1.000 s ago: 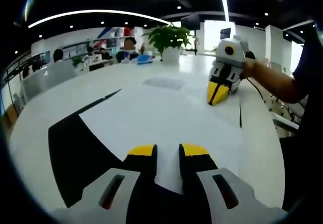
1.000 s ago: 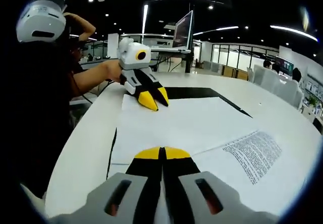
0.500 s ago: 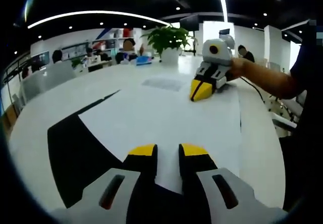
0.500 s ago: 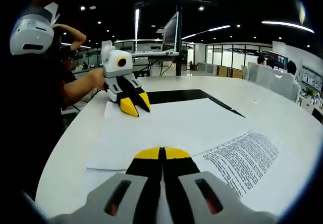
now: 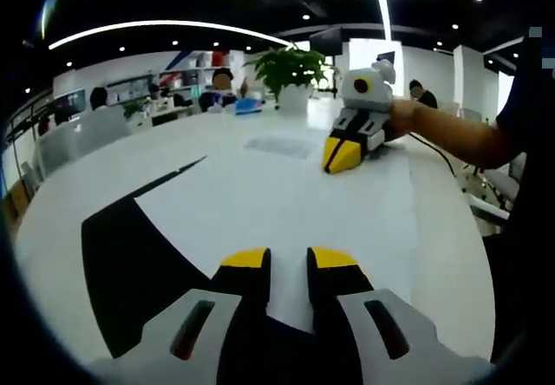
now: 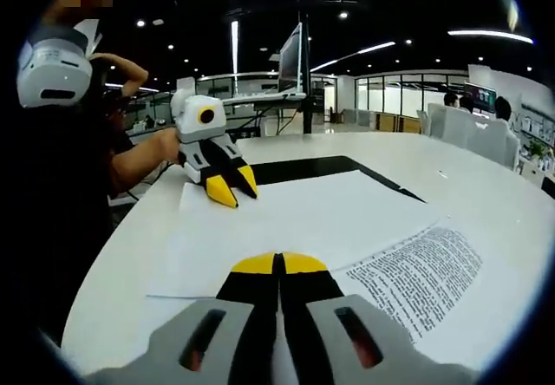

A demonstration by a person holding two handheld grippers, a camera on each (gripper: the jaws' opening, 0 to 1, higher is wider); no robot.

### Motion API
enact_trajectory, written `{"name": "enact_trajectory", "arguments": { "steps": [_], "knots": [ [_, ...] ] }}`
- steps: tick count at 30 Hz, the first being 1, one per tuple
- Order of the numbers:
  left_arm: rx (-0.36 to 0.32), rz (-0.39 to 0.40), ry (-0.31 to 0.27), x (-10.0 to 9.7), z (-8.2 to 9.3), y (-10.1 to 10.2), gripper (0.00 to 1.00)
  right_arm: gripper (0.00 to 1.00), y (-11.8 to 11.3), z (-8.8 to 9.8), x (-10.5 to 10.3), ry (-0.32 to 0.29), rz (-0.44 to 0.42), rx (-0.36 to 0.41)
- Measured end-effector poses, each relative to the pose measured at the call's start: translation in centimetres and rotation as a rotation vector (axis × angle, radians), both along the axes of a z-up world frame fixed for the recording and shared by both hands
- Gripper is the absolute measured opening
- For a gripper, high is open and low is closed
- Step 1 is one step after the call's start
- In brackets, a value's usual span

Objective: Flip through the bound document one page at a time

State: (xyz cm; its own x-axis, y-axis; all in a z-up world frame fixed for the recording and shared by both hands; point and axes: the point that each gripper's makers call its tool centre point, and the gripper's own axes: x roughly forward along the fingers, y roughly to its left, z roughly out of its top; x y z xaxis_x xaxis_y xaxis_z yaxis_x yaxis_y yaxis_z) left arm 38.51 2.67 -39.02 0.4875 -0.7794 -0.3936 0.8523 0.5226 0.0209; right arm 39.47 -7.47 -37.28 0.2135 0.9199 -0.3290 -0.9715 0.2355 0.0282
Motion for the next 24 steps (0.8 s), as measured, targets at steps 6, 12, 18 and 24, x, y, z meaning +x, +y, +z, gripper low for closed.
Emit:
{"name": "enact_trajectory", "arguments": {
  "steps": [6, 12, 18, 24],
  "knots": [
    [0.007, -0.001, -0.003, 0.0, 0.0, 0.0, 0.19, 0.02, -0.4, 0.0, 2.6, 0.027, -0.090, -0.003],
    [0.010, -0.002, 0.000, 0.0, 0.0, -0.1, 0.19, 0.02, 0.2, 0.0, 3.6, 0.013, -0.112, -0.032],
    [0.016, -0.005, 0.001, 0.0, 0.0, -0.1, 0.18, 0.02, 0.0, 0.0, 5.6, 0.003, -0.162, -0.073],
    [0.022, -0.003, -0.004, -0.1, 0.0, -0.1, 0.17, 0.02, -0.4, -0.3, 8.4, 0.046, -0.205, -0.071]
  ]
}}
